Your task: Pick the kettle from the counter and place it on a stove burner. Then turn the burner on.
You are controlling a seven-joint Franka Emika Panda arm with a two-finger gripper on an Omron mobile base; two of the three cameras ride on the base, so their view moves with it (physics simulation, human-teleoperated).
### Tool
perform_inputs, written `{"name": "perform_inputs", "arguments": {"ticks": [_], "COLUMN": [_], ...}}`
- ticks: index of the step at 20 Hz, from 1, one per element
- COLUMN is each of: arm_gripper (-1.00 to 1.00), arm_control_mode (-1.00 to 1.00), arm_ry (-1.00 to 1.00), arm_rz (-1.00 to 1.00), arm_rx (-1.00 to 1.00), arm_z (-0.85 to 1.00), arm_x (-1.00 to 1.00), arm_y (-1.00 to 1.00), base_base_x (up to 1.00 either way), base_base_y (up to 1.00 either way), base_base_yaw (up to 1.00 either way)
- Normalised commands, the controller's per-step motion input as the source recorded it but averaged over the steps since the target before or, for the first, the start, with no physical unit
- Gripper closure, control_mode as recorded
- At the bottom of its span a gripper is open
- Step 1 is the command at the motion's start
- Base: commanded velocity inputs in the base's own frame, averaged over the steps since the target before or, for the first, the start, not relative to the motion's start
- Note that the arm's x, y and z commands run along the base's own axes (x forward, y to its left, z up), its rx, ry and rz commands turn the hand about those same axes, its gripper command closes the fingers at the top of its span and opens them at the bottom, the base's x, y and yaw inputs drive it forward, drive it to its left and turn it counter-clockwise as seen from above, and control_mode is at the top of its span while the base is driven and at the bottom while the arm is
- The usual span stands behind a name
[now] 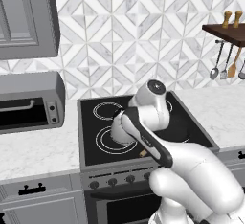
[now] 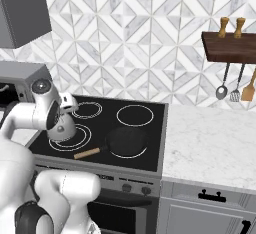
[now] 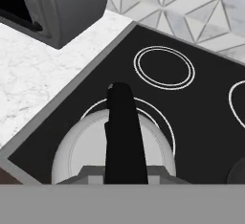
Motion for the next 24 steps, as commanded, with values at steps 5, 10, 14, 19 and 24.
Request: {"name": "perform_inputs", "arguments": {"ticks": [5,10,14,19,24], "arm_gripper": [1.0,1.0,1.0,1.0,1.0], "arm_control_mode": [-1.0,-1.0,-1.0,-1.0,-1.0], "arm_ry": [0.03,0.03,0.02,0.0,0.0], "arm_rz": [-0.02,-0.02,-0.01,0.0,-0.01], "arm_rx": [0.0,0.0,0.0,0.0,-0.01], "arm_z": [-0.29,-0.27,-0.25,-0.26,-0.28], "arm_x": [0.4,0.39,0.29,0.3,0.27], "arm_y": [0.1,0.1,0.01,0.01,0.13], "base_base_x": [0.0,0.0,0.0,0.0,0.0], "base_base_y": [0.0,0.0,0.0,0.0,0.0], "base_base_yaw": [0.0,0.0,0.0,0.0,0.0]}}
